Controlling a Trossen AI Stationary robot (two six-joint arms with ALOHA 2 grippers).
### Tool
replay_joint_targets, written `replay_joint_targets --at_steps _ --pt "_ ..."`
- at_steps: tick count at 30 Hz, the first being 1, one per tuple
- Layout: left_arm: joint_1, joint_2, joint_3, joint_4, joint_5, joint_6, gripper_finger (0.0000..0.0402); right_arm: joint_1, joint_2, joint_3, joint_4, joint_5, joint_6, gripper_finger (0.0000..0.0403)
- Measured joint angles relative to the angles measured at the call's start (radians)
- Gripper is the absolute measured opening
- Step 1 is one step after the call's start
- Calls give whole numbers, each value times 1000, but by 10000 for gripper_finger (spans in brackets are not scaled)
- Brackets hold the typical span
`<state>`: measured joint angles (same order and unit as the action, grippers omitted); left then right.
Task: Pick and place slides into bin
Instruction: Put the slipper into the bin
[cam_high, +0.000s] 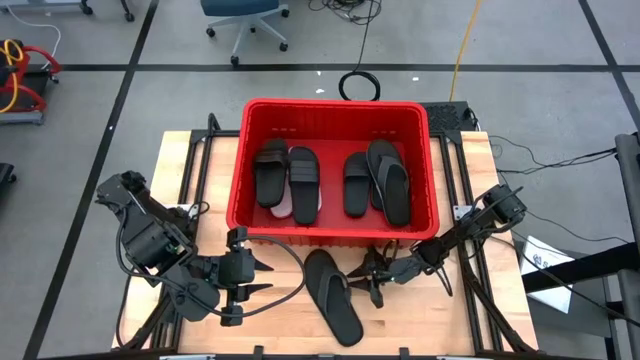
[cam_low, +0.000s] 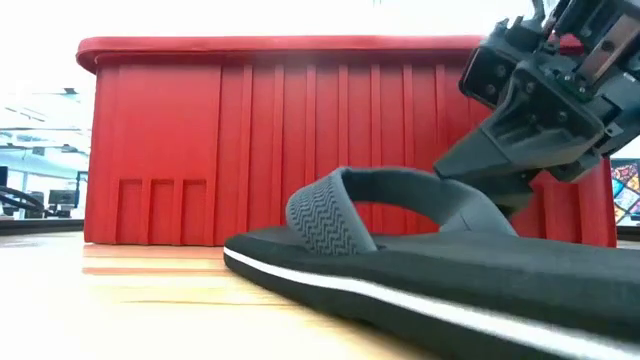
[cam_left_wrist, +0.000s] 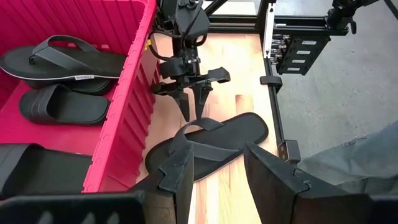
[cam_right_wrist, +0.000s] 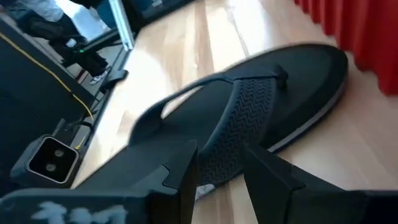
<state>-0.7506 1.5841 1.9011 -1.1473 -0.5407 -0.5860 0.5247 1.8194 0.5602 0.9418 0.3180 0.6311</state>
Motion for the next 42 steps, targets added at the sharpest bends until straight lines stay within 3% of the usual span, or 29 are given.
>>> replay_joint_targets --at_steps 24,42 --pt "0 0 0 0 16 6 138 67 0 0 -35 -35 262 116" --pt "0 0 0 0 17 31 138 66 0 0 -38 -32 246 116"
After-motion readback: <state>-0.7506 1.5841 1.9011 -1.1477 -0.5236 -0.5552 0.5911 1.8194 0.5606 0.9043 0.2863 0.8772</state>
